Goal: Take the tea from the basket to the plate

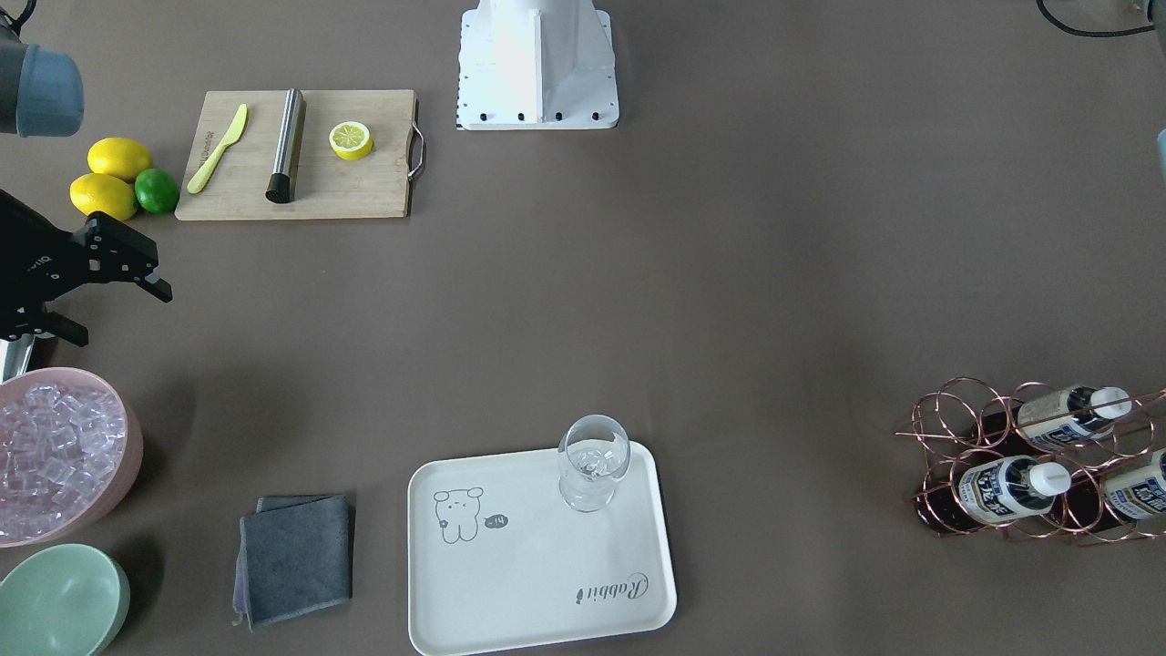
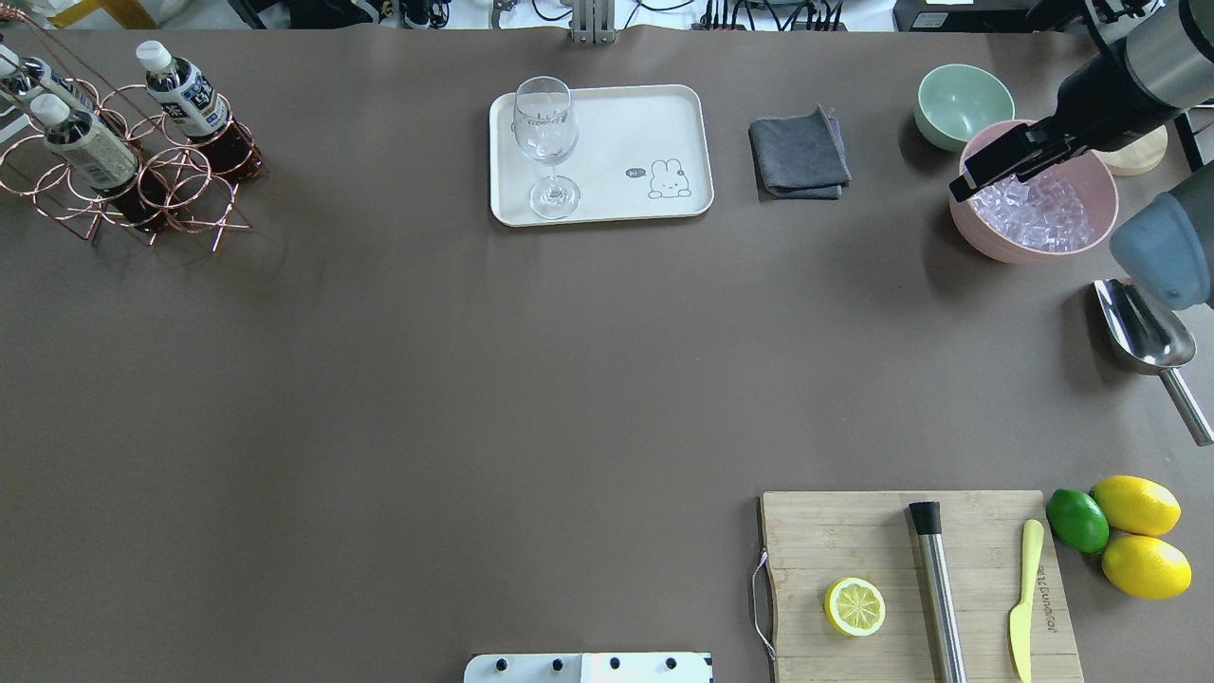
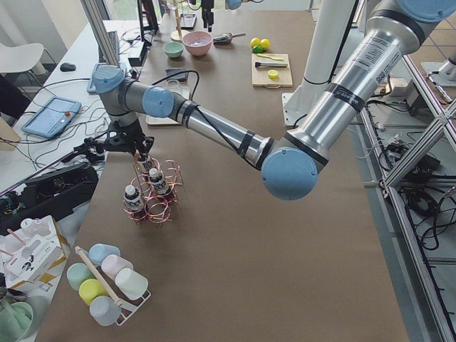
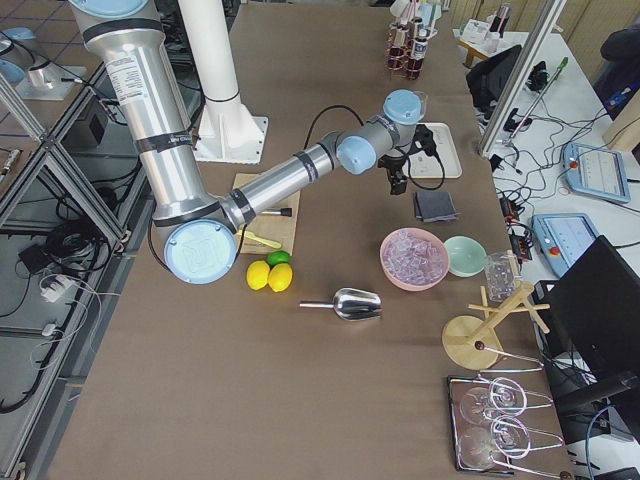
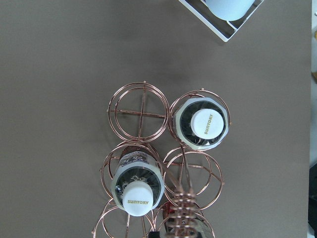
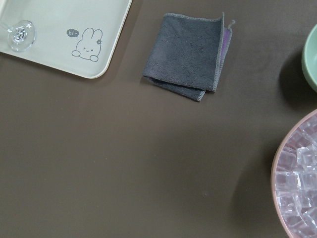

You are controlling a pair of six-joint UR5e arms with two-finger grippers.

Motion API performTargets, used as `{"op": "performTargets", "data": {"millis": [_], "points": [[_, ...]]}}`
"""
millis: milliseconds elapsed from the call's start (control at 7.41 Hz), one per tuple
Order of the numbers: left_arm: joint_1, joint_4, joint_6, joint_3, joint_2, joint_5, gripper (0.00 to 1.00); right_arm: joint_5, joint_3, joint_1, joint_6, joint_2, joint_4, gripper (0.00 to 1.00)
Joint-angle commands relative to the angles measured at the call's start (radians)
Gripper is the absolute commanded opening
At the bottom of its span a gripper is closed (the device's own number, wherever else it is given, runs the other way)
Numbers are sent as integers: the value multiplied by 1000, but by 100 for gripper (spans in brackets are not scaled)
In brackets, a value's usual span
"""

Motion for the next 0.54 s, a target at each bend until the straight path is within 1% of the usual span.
{"op": "performTargets", "data": {"millis": [0, 135, 405], "points": [[-19, 66, 1, -66, -10, 1, 0, 0, -1, 1, -1, 0, 0, 100], [-19, 176, 1, -138, -22, 2, 0, 0, -1, 1, 1, 0, 0, 100], [-18, 408, -14, -337, -34, 2, 0, 1, 3, 1, 2, -1, 0, 100]]}}
